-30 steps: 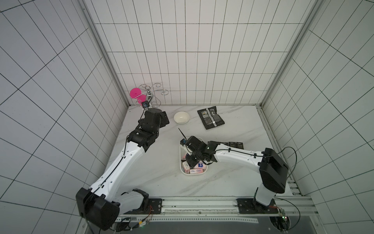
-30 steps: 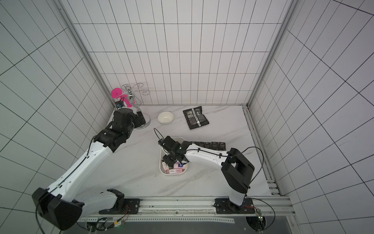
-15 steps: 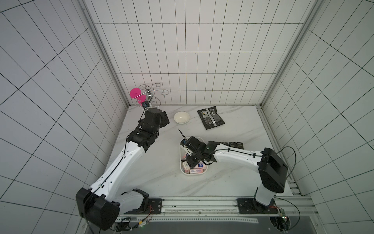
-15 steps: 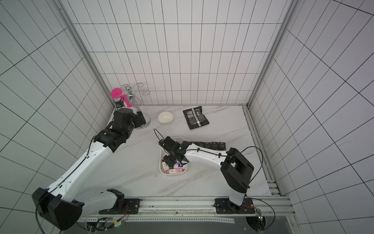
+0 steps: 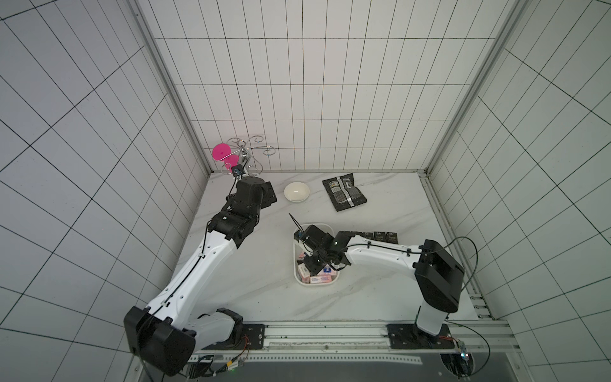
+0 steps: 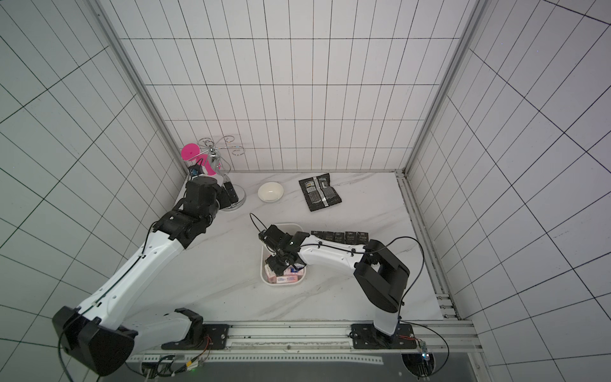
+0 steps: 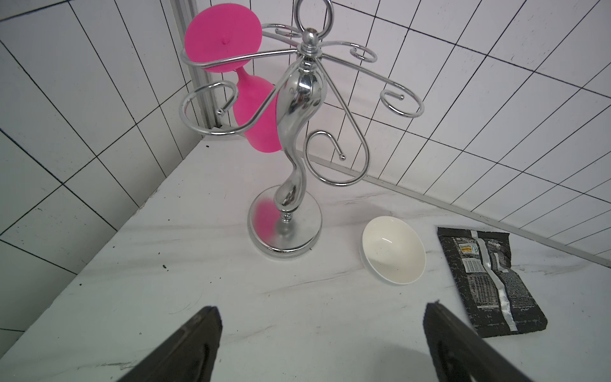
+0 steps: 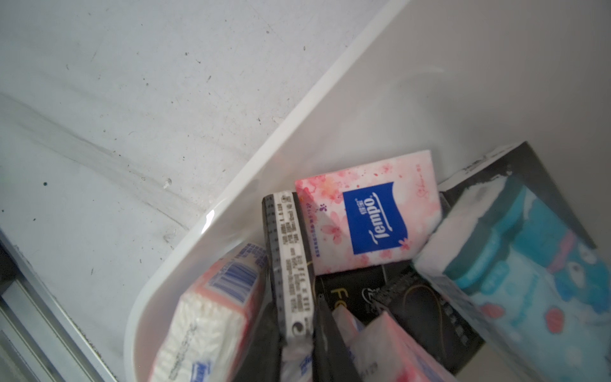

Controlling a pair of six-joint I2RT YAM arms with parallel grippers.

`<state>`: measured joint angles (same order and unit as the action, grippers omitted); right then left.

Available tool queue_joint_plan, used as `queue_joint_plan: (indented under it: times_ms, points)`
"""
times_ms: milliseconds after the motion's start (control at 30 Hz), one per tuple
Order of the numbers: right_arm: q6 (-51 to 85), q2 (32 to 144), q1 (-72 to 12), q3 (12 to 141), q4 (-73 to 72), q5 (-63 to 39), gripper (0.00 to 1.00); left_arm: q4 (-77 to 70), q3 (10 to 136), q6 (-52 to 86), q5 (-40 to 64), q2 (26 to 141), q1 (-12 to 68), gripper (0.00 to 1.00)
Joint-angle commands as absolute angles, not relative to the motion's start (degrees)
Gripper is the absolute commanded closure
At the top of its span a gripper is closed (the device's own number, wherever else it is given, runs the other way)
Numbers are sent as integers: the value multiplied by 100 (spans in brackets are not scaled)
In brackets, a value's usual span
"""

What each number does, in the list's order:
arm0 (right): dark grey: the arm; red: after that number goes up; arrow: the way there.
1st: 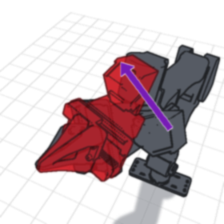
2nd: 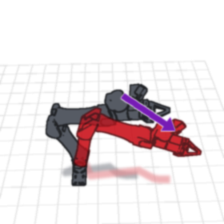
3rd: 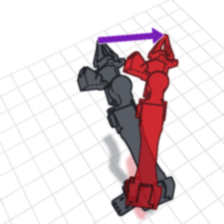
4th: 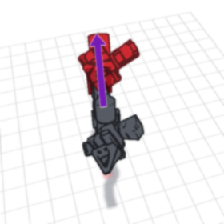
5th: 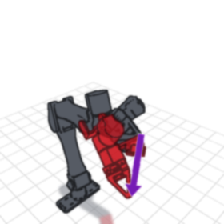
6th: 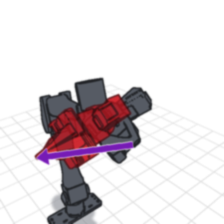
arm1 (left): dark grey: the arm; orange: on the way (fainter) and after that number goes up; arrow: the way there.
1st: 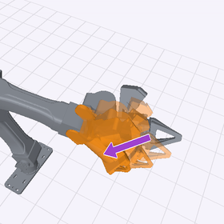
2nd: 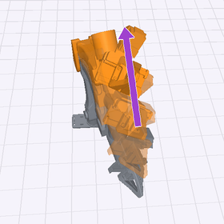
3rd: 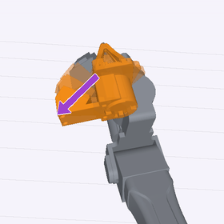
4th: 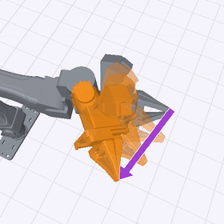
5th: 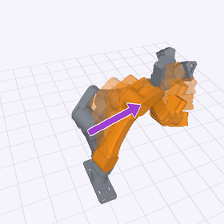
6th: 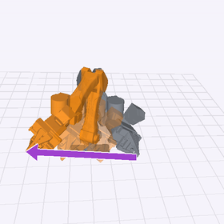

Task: Take the pocket tissues out of the storage box
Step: Pick up the pocket tissues from the storage box, then place the pocket tissues at the center of the board.

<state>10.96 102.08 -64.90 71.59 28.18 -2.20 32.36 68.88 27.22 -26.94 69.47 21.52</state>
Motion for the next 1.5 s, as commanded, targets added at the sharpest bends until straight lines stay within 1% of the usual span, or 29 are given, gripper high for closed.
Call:
queue_joint_plan:
  times_ms: [0,167,367,500,600,733,900,1167,1467]
  points:
    - [1179,9748,-6512,7349,2863,43,83,3177,6926,2742,-2668,6911,2136,1]
    - [1389,9151,-6349,7048,2550,324,84,3151,6879,2749,-2651,6876,2127,1]
    - [1731,8348,-5853,6385,2088,263,84,3120,6776,2732,-2665,6794,2109,1]
    - [2097,7499,-5382,5637,2061,645,83,3116,6861,2732,-2637,6818,2101,1]
    - [2509,6794,-4896,4870,2015,609,83,3116,6965,2746,-2578,6864,2109,1]
    - [2711,6192,-4640,4190,2071,650,82,3003,6957,2837,-2453,6946,2144,2]
    - [3037,6234,-4605,3902,2303,440,82,2997,7039,2844,-2509,7117,2267,1]
    - [3485,6464,-4693,3472,2126,155,83,2918,7074,2891,-2470,7238,2285,1]
    - [3471,7020,-4693,3384,1876,23,82,2848,7058,2874,-2477,7291,2279,2]
